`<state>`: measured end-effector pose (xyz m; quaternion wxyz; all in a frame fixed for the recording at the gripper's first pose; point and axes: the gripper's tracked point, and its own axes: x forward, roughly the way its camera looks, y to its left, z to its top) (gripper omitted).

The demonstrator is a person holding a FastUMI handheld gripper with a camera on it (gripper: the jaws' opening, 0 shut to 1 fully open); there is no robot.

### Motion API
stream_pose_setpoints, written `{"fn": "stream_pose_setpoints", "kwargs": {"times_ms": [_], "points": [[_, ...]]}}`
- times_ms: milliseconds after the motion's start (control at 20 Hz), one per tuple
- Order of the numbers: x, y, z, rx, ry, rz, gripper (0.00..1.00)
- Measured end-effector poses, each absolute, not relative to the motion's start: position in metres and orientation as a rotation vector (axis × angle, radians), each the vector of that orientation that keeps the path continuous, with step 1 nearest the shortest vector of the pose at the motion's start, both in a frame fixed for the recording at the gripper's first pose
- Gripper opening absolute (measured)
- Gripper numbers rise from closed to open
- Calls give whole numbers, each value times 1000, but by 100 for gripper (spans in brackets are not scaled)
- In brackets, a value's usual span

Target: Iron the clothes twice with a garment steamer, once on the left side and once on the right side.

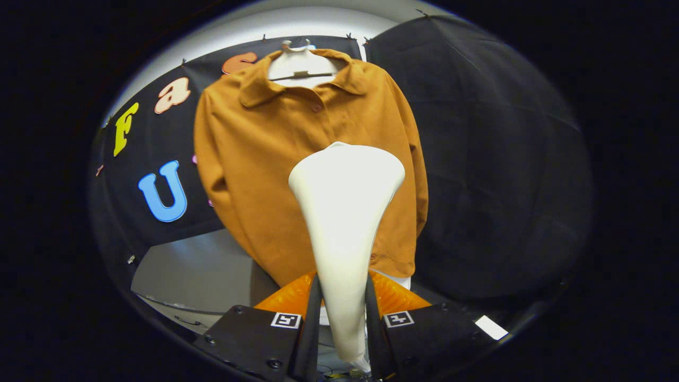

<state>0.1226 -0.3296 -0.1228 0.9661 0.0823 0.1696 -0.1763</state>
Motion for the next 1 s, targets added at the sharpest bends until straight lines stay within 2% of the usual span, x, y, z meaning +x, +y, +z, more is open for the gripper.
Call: {"fn": "stream_pose_setpoints", "kwargs": {"times_ms": [600,1000], "points": [[123,-79,-26,104,149,-59,41],[112,9,2,85,88,49,41]]}}
